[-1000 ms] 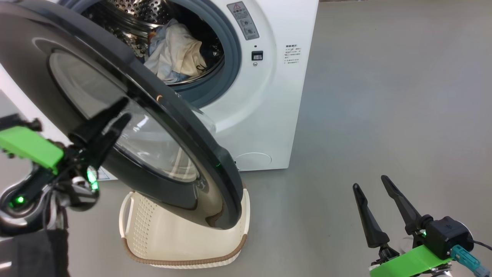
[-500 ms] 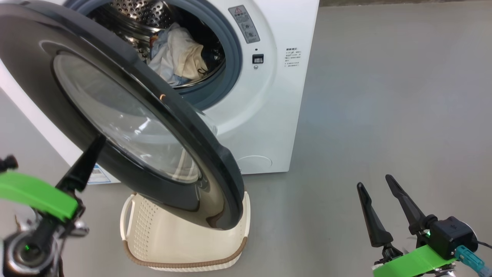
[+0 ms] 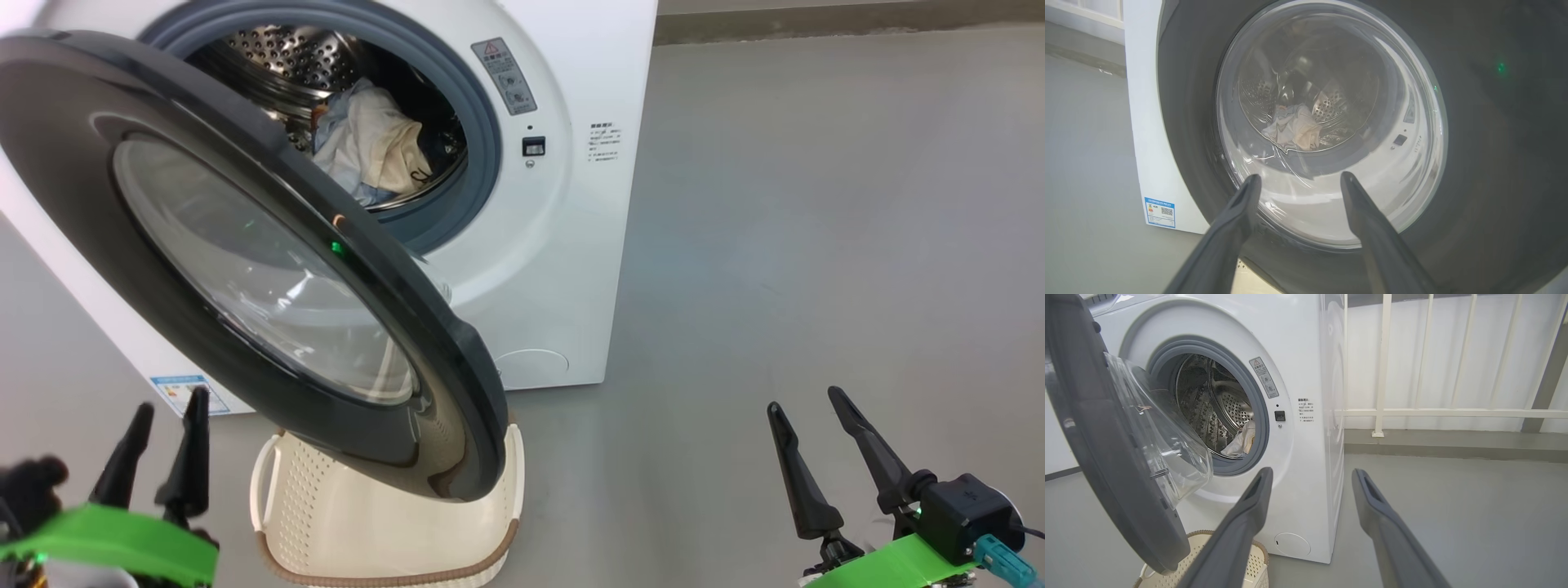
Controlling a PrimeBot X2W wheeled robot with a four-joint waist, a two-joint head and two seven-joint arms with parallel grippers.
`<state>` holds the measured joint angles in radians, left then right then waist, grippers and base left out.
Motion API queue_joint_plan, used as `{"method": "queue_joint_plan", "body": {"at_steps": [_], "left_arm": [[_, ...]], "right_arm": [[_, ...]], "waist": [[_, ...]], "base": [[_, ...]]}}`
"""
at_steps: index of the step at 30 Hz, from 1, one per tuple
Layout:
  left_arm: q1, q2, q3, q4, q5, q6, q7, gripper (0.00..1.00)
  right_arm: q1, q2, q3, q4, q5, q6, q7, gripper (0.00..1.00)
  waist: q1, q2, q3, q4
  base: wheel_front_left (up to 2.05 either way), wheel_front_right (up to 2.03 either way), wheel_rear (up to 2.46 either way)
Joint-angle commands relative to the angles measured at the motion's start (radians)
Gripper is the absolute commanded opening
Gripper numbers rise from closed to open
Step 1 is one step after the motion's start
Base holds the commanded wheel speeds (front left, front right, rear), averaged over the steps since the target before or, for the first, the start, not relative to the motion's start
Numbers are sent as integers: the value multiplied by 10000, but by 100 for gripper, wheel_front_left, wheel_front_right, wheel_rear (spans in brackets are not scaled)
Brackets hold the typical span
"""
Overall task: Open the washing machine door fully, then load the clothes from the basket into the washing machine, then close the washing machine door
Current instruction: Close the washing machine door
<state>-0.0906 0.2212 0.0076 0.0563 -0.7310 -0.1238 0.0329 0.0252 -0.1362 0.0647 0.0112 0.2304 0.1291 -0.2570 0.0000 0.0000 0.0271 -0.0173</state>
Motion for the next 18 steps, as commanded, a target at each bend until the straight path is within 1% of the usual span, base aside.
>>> {"method": "queue_joint_plan", "body": {"at_steps": [1, 5, 10, 11, 15, 18], "left_arm": [[-41, 401, 219, -48, 503, -59, -650, 100], [303, 316, 2, 416, 1019, -61, -1589, 100], [559, 239, -122, 1021, 1507, -48, -2419, 100], [655, 206, -119, 1206, 1738, -21, -2641, 100], [793, 138, -101, 1385, 2182, 56, -2844, 100], [910, -93, 62, 1455, 2413, 126, -2922, 100]], "right_arm": [[-69, -149, 206, -252, -41, 16, -48, 100], [-26, -155, 185, -253, -36, 16, -48, 100], [56, -135, 151, -225, -22, 16, -48, 100], [73, -120, 126, -211, -16, 16, -48, 100], [101, -110, 107, -204, -7, 16, -48, 100], [155, -96, 68, -190, -7, 16, -48, 100]], "waist": [[0, 0, -39, -39], [0, 0, -82, -82], [0, 0, -156, -120], [0, 0, -176, -142], [0, 0, -198, -163], [0, 0, -213, -166]], "base": [[0, 0, 0], [0, 0, 0], [0, 0, 0], [0, 0, 0], [0, 0, 0], [0, 0, 0]]}}
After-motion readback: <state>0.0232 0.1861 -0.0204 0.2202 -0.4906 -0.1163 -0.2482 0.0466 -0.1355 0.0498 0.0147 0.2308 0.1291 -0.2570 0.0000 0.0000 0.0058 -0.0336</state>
